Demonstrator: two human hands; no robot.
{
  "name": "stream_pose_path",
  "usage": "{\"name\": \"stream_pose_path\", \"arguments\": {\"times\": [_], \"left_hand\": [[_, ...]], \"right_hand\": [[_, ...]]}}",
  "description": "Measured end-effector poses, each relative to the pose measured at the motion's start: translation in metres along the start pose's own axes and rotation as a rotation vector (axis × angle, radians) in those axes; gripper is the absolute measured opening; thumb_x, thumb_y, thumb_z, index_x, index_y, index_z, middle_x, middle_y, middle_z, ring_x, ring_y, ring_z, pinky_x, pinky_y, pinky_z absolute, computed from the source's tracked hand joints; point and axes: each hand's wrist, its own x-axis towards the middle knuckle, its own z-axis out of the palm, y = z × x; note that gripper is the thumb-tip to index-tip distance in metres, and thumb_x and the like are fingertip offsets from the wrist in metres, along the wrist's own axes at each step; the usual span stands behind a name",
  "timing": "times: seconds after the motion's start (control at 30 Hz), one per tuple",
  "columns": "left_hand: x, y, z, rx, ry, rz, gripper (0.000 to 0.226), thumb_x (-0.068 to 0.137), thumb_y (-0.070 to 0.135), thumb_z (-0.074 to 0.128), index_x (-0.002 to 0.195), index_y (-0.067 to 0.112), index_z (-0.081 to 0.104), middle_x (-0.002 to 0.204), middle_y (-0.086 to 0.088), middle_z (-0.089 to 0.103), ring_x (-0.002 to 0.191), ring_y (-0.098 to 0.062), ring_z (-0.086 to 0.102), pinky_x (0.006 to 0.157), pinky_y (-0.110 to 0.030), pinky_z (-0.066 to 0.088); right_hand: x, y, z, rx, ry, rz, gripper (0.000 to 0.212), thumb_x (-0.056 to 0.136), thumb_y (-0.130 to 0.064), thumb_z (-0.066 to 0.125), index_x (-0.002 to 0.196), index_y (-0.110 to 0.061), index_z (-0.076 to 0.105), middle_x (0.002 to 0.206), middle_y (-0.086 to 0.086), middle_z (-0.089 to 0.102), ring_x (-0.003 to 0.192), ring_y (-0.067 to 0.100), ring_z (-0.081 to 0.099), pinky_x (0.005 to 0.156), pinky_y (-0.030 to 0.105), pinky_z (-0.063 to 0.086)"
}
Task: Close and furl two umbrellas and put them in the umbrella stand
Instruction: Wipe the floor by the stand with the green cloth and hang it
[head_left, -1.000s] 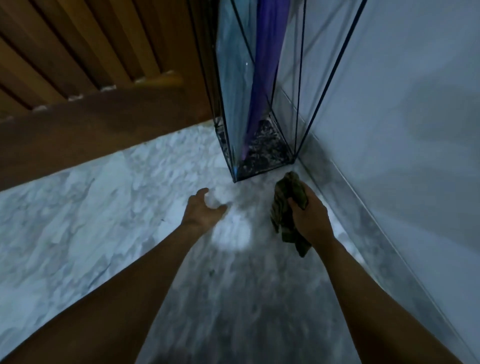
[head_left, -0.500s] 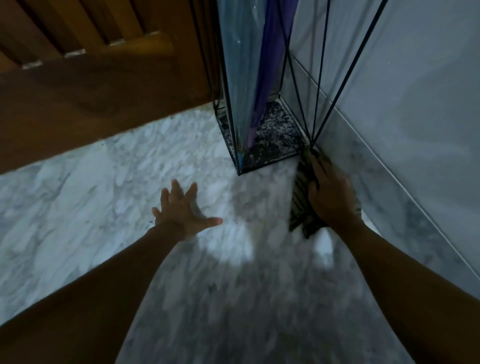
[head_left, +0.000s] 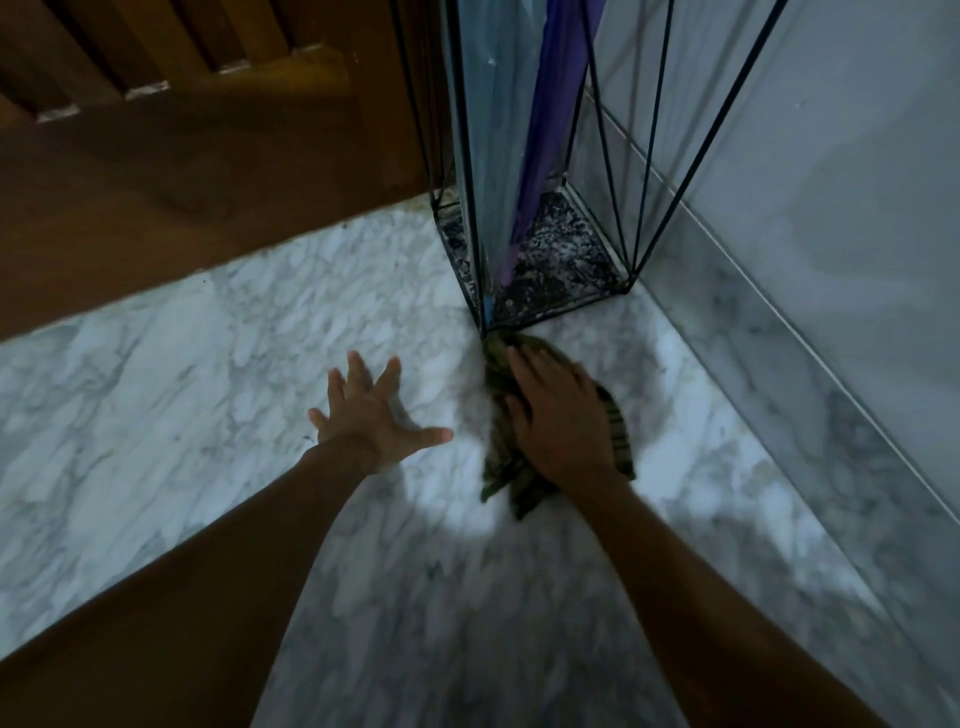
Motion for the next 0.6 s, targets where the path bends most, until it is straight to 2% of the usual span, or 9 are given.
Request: {"name": "stream_pose_path", "arguments": {"times": [0.1, 0.23, 0.4, 0.47, 0.6], "left_hand": [[0.000, 0.000, 0.001, 0.009, 0.006, 0.004, 0.123, 0.059, 0.085, 0.060, 0.153, 0.040, -0.005, 0.158, -0.005, -0.030, 0.146, -0.035, -0.023, 0.112, -0.068, 0.002], [0.001, 0.000, 0.001, -0.005, -0.001, -0.005, 0.122, 0.060, 0.083, 0.062, 0.153, 0.040, -0.005, 0.158, -0.005, -0.030, 0.146, -0.035, -0.024, 0.112, -0.067, 0.000], [0.000, 0.002, -0.001, -0.004, -0.003, -0.006, 0.121, 0.062, 0.081, 0.062, 0.154, 0.038, -0.005, 0.158, -0.006, -0.031, 0.146, -0.035, -0.025, 0.112, -0.067, 0.000], [-0.001, 0.002, -0.002, -0.009, -0.003, -0.002, 0.122, 0.062, 0.082, 0.062, 0.154, 0.038, -0.005, 0.158, -0.006, -0.030, 0.145, -0.036, -0.025, 0.112, -0.068, 0.000], [-0.002, 0.002, 0.000, -0.005, 0.012, 0.003, 0.122, 0.061, 0.082, 0.061, 0.154, 0.037, -0.004, 0.159, -0.007, -0.030, 0.146, -0.036, -0.025, 0.112, -0.068, 0.000]], "right_hand": [[0.013, 0.055, -0.025, -0.063, 0.059, 0.146, 0.058, 0.095, -0.034, 0.047, 0.151, -0.018, 0.041, 0.149, 0.012, 0.051, 0.138, 0.030, 0.046, 0.114, 0.056, 0.030], [0.014, 0.102, -0.040, -0.106, 0.099, 0.288, 0.060, 0.094, -0.033, 0.044, 0.146, -0.005, 0.045, 0.141, 0.024, 0.054, 0.132, 0.041, 0.049, 0.113, 0.057, 0.033], [0.002, 0.040, -0.014, -0.070, 0.190, 0.399, 0.056, 0.093, -0.028, 0.048, 0.143, -0.004, 0.048, 0.141, 0.024, 0.054, 0.130, 0.041, 0.049, 0.112, 0.052, 0.035], [-0.003, -0.003, 0.001, -0.052, 0.169, 0.324, 0.056, 0.092, -0.028, 0.049, 0.144, -0.007, 0.048, 0.141, 0.021, 0.055, 0.132, 0.038, 0.050, 0.112, 0.049, 0.034], [-0.004, -0.055, 0.025, 0.008, 0.062, 0.144, 0.058, 0.096, -0.034, 0.032, 0.149, -0.010, 0.042, 0.149, 0.015, 0.050, 0.140, 0.032, 0.043, 0.119, 0.046, 0.024]]}}
